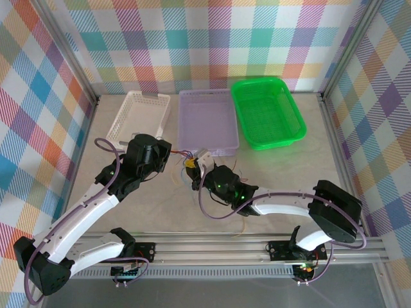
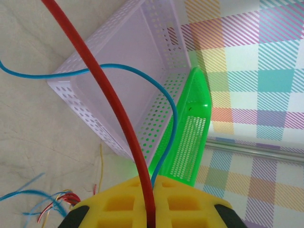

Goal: Untangle the cables

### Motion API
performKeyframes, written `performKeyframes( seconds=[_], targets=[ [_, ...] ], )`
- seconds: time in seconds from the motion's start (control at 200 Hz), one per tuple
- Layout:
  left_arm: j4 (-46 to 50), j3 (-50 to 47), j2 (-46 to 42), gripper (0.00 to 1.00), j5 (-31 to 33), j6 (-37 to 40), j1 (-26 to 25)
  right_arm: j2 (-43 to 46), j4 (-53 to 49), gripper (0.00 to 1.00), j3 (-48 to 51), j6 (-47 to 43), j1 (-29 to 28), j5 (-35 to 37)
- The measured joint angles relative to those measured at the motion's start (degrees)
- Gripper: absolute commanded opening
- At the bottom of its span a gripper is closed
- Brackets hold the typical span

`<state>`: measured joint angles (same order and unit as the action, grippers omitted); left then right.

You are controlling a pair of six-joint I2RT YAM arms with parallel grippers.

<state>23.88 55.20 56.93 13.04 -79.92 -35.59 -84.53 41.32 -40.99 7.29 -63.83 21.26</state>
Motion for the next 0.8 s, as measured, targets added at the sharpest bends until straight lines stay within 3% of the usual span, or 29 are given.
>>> performKeyframes(
  seconds=[0.075, 0.26, 0.375, 0.52, 0.8],
  targets=[
    [0.17, 0.0, 0.0, 0.0, 0.02, 0.0, 0.0, 1.01, -0.02, 0.01, 0.94, 0.83, 0.0, -1.7],
    [0.04, 0.0, 0.44, 0.0, -0.17, -0.33, 0.0, 1.38, -0.44, 0.45, 1.2, 3.17, 0.0, -5.33],
    [0.07, 0.0, 0.79, 0.0, -0.42, -0.46, 0.0, 1.38, -0.17, 0.59, 1.2, 3.93, -0.22, -7.72],
    [0.02, 0.0, 0.76, 0.0, -0.55, -0.68, -0.02, 0.28, 0.39, 0.63, 0.98, 4.04, -1.44, -6.43],
    [0.0, 0.0, 0.74, 0.0, -0.35, -1.33, -0.94, -5.42, 1.09, 0.62, -2.99, 2.47, -3.74, 5.6]
  ],
)
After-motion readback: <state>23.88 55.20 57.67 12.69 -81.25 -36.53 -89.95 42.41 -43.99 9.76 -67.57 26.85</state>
